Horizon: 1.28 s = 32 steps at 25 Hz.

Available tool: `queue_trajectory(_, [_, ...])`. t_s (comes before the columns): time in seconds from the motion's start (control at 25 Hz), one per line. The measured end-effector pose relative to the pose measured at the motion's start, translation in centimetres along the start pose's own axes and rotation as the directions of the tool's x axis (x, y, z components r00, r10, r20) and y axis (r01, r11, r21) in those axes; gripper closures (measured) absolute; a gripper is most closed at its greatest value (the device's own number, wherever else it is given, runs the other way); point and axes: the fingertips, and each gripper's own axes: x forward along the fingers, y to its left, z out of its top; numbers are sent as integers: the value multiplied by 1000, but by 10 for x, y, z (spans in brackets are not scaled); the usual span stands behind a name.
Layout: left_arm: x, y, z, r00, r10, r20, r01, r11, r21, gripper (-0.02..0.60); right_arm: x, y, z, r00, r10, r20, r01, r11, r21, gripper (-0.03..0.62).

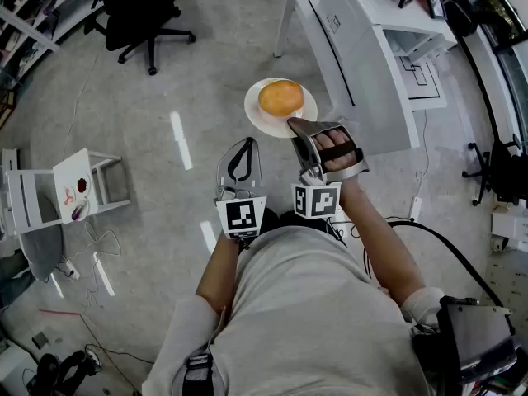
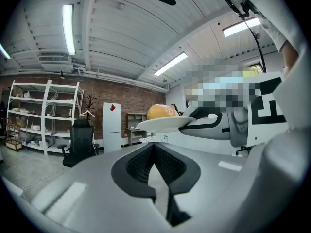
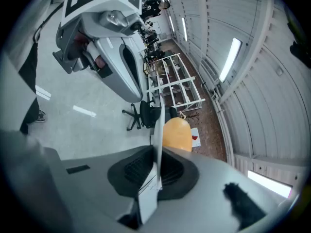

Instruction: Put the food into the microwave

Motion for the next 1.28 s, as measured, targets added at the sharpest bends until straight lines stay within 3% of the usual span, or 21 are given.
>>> queue_trajectory(0.4, [2,2,-4,1000,-26,-4,26,1000,-7,574,0,5,1,1000,13,-27,-13,1000,-3,566])
queue_trajectory(0.68, [8,-11,-8,995,-103,7,104,995,-12,574,-7,2,-11,993,-3,-114,-2,999,-44,566])
queue_trajectory(1.08, [35,-55,6,969,-244,25,245,970,-9,574,-34,-17,-59,971,-41,-236,27,998,-63,566])
queue_trajectory(1.28, [55,-87,19,949,-313,46,312,950,26,574,-45,-27,-96,955,-65,-289,51,997,-55,566])
